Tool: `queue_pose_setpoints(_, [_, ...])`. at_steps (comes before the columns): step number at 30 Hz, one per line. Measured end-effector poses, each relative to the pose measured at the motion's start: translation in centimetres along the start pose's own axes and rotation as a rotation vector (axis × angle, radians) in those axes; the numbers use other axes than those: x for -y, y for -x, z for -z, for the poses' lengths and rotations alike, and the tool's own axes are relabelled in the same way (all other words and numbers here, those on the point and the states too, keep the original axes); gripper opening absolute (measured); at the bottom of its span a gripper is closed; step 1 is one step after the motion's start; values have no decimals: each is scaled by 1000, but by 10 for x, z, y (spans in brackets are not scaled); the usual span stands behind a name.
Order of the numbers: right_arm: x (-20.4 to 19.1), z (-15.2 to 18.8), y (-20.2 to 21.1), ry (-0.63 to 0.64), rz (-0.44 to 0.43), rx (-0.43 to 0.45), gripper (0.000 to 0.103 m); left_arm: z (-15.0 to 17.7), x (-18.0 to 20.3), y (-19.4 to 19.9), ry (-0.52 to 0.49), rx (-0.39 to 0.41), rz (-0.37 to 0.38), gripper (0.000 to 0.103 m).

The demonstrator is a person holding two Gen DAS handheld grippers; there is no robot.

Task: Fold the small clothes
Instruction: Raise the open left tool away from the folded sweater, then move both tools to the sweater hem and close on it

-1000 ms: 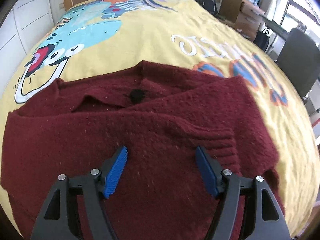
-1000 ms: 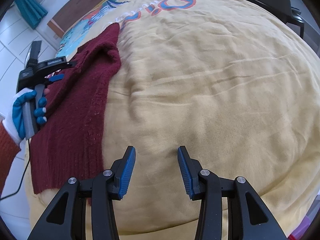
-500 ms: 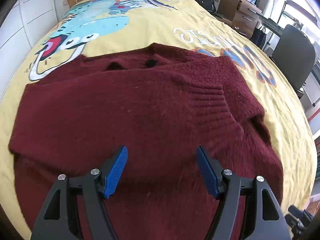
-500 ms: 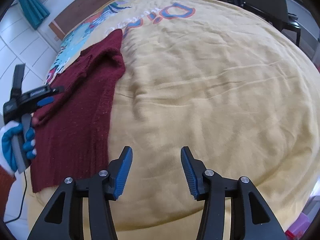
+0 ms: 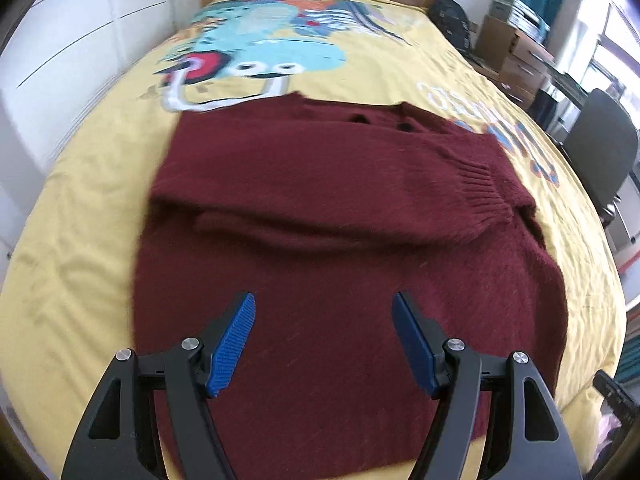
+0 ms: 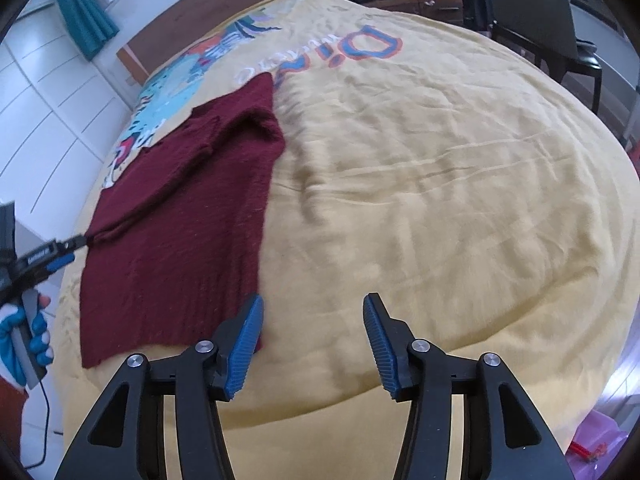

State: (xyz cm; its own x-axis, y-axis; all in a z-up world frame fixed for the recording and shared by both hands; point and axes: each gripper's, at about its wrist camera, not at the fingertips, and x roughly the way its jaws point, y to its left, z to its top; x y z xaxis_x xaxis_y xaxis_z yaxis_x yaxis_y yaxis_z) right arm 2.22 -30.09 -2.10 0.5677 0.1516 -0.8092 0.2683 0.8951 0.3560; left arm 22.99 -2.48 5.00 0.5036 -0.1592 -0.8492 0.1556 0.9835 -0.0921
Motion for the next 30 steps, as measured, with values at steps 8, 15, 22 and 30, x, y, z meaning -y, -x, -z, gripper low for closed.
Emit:
queue_pose_setpoints(8, [-20, 7, 28, 43, -57, 39, 57, 52, -68, 55, 103, 16, -71, 65])
queue_pose_setpoints(15, [-32, 7, 39, 63, -88, 45, 57, 88, -116, 92, 202, 29, -104, 65])
queue_pose_setpoints(22, [-41, 1, 21, 82, -98, 2, 57, 100, -137, 86, 265, -2, -70, 65])
queue_pose_setpoints(30, [-41, -3, -25, 61, -100, -84, 57, 107, -126, 46, 272, -82, -11, 65])
